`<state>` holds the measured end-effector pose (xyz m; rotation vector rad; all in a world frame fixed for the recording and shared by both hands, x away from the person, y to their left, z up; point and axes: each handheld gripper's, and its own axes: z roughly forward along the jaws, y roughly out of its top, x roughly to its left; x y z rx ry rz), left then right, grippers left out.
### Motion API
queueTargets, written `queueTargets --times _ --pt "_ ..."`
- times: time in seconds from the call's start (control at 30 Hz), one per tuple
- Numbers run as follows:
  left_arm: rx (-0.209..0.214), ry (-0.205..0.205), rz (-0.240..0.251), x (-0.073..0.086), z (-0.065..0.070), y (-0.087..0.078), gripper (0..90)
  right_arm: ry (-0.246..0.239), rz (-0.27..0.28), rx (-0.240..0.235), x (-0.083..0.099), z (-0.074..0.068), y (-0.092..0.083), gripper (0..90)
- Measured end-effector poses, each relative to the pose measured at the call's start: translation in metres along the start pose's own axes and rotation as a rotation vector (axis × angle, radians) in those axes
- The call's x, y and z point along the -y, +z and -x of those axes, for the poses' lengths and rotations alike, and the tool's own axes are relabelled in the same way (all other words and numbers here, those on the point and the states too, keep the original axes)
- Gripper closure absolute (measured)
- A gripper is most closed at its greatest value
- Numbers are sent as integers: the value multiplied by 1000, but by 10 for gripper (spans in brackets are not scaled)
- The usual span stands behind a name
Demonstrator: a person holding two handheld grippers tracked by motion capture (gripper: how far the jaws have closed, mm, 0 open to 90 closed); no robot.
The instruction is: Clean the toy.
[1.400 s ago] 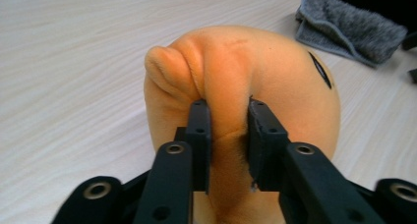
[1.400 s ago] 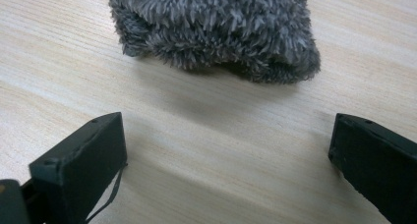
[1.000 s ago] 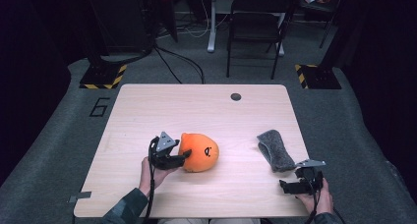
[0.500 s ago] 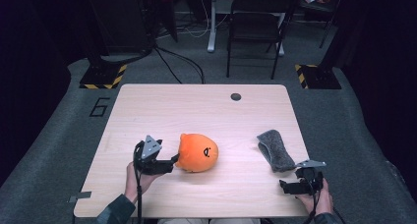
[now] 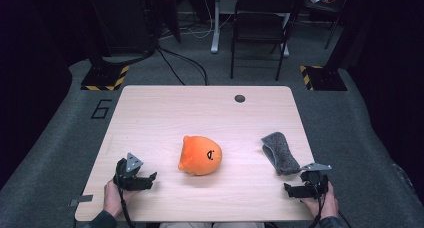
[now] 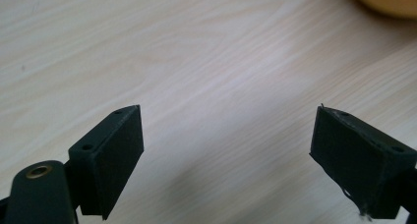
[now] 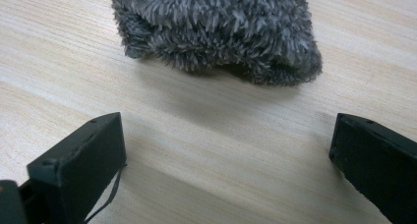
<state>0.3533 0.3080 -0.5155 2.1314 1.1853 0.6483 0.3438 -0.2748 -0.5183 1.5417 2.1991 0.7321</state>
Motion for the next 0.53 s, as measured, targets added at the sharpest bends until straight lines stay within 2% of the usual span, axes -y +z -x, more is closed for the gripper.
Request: queueTargets --times 0.07,0.1,0.13,0.23,0.3,0.33,0.37,0.53 --pt "-11 4 -19 6 -3 4 120 2 0 -2 0 0 0 0" --pt "6 -7 -22 8 -6 2 119 1 0 -2 0 0 0 0" --pt "5 -32 -8 10 -7 3 118 1 2 -3 0 0 0 0" --pt "11 -37 23 14 -11 4 118 -4 6 -3 1 0 0 0" --pt "40 -80 54 18 -13 6 119 -5 10 -2 1 0 0 0" --pt "55 -98 40 18 -16 6 120 -4 13 0 1 0 0 0" --pt "51 -105 42 18 -16 6 119 -3 13 1 1 0 0 0" --pt "52 -104 42 18 -16 6 119 -5 7 -5 2 0 -1 0"
